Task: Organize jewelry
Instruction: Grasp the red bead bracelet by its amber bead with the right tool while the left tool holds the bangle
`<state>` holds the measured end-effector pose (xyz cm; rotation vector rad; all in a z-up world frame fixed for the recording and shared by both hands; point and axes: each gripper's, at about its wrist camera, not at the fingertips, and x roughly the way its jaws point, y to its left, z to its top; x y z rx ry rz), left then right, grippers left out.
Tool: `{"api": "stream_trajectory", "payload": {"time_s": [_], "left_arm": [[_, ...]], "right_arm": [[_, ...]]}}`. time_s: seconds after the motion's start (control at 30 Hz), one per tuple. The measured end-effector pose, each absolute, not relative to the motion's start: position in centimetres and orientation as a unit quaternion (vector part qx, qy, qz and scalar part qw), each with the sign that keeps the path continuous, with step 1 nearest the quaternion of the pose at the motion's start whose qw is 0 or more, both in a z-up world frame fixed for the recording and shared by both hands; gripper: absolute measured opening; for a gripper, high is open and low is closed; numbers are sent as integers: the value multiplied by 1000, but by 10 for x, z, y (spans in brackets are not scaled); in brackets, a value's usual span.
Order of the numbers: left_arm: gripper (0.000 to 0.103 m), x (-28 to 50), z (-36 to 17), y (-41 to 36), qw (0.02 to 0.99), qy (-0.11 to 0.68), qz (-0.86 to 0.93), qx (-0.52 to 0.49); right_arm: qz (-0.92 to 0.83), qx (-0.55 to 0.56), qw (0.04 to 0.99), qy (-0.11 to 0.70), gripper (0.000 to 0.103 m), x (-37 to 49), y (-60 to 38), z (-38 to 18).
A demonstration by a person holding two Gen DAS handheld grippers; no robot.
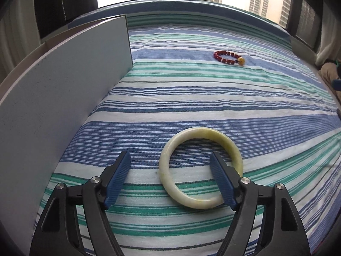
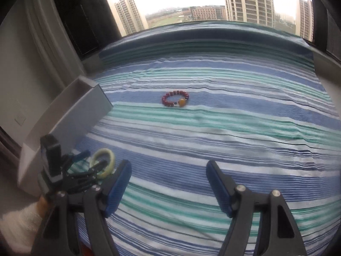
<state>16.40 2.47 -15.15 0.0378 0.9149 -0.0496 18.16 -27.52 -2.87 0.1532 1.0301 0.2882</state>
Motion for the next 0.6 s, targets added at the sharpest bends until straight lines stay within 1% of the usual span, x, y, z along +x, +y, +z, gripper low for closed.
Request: {"api": "stream_trajectory", "payload": {"time_s": [0.07, 0.13, 0.17, 0.2, 0.33, 0.37, 0.47, 0.53, 0.6], "left_arm": [[81, 164, -152, 27, 898, 440, -25, 14], [84, 166, -153, 22, 896, 442, -24, 24], [86, 166, -154, 21, 896, 443, -24, 26], [86, 167, -154, 21, 895, 444, -25, 25], [87, 166, -154, 21, 895, 444, -27, 24], [87, 166, -154, 21, 895, 444, -27, 24], [88, 166, -155, 21, 895, 444, -28, 24], [88, 166, -155, 20, 895, 444, -28, 24], [89, 166, -155, 20, 895, 444, -28, 24]], "right_arm": [[119, 133, 832, 525, 74, 220, -285, -42], [99, 183, 810, 549, 72, 254, -288, -57], [94, 207, 798, 558, 66, 273, -286, -65], [89, 227, 790, 562, 57, 288, -284, -72], [40, 237, 788, 567, 44, 341, -261, -101], [27, 234, 789, 568, 38, 350, -255, -108], [10, 233, 780, 581, 36, 372, -241, -130], [-10, 207, 783, 587, 36, 379, -231, -143], [-20, 173, 801, 573, 35, 382, -220, -144]]}}
